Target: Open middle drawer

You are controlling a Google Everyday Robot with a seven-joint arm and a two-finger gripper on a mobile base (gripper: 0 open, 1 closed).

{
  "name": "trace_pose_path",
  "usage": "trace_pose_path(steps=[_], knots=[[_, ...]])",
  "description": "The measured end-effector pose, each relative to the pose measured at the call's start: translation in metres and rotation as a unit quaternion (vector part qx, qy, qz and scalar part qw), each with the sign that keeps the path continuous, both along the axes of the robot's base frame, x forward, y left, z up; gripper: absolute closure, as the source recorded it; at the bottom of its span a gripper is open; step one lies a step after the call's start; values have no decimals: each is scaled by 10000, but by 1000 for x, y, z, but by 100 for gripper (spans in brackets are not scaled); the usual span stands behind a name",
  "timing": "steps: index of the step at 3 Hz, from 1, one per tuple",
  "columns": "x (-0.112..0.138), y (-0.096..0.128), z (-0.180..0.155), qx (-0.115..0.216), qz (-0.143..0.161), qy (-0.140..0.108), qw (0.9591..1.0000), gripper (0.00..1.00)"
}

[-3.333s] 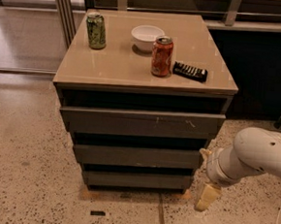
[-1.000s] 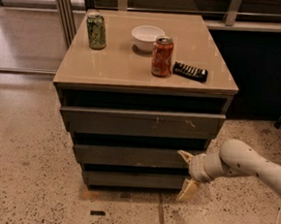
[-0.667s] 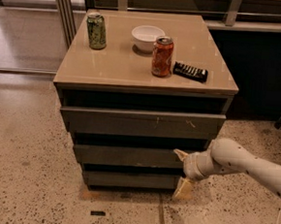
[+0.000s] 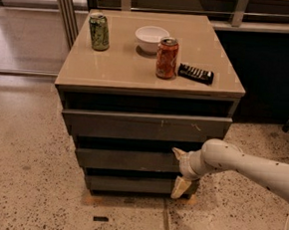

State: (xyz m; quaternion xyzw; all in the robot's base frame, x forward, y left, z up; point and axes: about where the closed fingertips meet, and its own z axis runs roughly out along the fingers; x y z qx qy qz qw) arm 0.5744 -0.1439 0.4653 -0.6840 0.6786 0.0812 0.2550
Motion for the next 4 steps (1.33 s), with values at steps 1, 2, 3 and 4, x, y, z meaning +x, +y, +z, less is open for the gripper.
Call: trace_pose_path(steps=[1, 2, 3, 4], knots=[[15, 2, -12, -132, -7, -92, 9999, 0], [27, 1, -24, -174, -58, -94, 9998, 0], [38, -2, -37, -146, -147, -48, 9998, 0], [48, -5, -44, -107, -220, -42, 9997, 0]])
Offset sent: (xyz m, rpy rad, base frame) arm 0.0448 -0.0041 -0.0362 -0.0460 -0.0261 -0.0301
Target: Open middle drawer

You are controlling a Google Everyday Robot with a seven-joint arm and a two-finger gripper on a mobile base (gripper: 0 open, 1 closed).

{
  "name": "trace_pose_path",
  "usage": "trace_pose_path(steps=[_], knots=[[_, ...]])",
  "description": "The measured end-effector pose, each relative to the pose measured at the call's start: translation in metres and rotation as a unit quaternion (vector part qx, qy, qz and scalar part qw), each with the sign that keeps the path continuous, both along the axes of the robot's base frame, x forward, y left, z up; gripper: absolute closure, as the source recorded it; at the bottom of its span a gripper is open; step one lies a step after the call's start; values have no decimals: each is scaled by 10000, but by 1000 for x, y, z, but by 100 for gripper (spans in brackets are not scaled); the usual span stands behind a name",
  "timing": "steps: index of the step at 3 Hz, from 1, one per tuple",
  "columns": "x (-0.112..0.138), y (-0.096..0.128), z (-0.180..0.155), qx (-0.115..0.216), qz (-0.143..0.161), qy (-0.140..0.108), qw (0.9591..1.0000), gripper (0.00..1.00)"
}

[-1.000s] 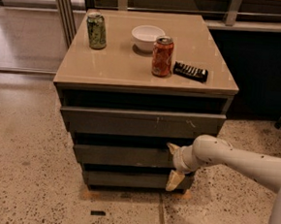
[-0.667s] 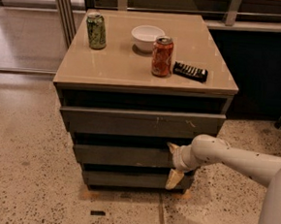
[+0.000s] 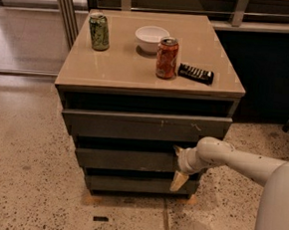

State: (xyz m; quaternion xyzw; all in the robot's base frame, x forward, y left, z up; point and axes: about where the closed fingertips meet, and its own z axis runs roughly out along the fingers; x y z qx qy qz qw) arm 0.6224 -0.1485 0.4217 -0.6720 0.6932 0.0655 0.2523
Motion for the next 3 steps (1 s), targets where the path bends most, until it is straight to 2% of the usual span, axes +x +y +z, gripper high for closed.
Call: trace_pose_path(steps=[1, 2, 3], knots=[[12, 1, -14, 76, -28, 127, 9999, 0], [12, 1, -14, 77, -27, 131, 9999, 0], [8, 2, -17, 194, -25, 373, 9991, 0]])
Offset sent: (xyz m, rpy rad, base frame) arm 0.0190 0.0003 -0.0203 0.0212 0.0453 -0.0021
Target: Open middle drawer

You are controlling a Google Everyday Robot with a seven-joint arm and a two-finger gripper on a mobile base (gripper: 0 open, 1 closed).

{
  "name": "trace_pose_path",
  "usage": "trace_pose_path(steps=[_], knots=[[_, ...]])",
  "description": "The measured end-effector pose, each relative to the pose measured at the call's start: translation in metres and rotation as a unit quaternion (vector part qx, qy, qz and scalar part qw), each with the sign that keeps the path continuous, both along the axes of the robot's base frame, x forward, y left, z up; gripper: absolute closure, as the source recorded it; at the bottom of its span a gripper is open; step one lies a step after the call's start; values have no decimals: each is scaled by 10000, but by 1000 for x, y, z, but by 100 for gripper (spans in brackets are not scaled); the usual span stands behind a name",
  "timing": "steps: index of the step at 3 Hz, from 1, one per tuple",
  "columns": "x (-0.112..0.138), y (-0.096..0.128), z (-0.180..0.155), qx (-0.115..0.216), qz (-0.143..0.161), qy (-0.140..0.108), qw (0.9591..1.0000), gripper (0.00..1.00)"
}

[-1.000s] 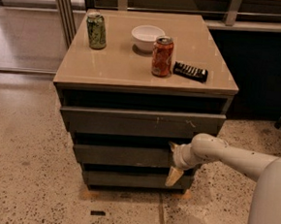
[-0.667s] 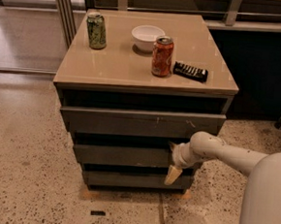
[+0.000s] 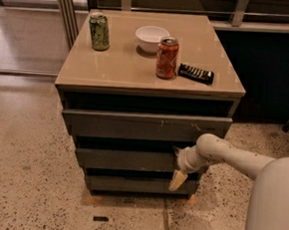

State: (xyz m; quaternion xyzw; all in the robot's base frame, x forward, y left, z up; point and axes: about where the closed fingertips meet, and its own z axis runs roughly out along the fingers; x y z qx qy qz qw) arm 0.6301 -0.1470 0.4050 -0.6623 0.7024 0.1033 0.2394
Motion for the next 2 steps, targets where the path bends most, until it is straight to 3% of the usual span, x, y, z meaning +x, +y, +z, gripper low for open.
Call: trace_pose_path(steps=[2], knots=[[-17, -6, 4, 252, -163, 549, 9980, 0]])
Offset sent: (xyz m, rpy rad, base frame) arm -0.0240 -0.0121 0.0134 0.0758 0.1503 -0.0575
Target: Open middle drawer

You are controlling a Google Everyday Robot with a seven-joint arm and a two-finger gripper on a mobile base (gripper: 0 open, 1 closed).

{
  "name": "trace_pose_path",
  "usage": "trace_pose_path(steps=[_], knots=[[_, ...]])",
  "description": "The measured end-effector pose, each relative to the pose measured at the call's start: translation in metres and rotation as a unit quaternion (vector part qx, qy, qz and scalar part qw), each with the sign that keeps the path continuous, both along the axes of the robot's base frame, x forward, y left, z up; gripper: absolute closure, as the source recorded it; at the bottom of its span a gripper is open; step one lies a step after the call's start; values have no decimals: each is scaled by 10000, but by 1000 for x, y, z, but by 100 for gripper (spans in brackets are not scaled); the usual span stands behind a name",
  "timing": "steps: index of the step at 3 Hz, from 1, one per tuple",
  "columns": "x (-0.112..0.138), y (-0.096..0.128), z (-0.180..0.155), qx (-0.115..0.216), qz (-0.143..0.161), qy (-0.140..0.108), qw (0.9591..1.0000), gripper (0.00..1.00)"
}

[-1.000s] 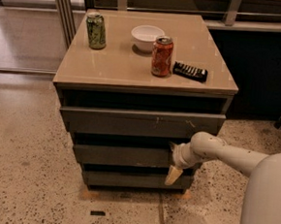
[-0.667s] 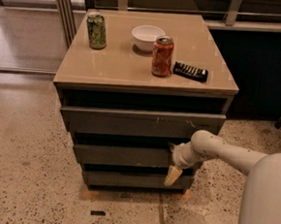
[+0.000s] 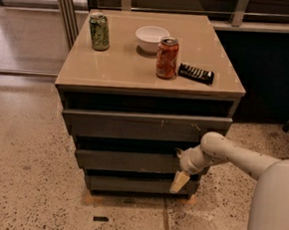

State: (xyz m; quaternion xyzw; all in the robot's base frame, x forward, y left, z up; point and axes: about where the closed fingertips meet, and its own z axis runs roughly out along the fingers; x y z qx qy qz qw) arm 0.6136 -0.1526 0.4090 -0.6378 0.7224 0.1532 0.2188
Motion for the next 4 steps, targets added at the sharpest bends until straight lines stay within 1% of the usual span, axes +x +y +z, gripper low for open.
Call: trace_pose_path(steps=[2, 3, 4], knots=[[-28, -5, 18, 211, -110, 256, 9994, 0], [-47, -6, 23, 289, -74, 440, 9986, 0], [-73, -9, 23, 394, -15, 768, 9963, 0]])
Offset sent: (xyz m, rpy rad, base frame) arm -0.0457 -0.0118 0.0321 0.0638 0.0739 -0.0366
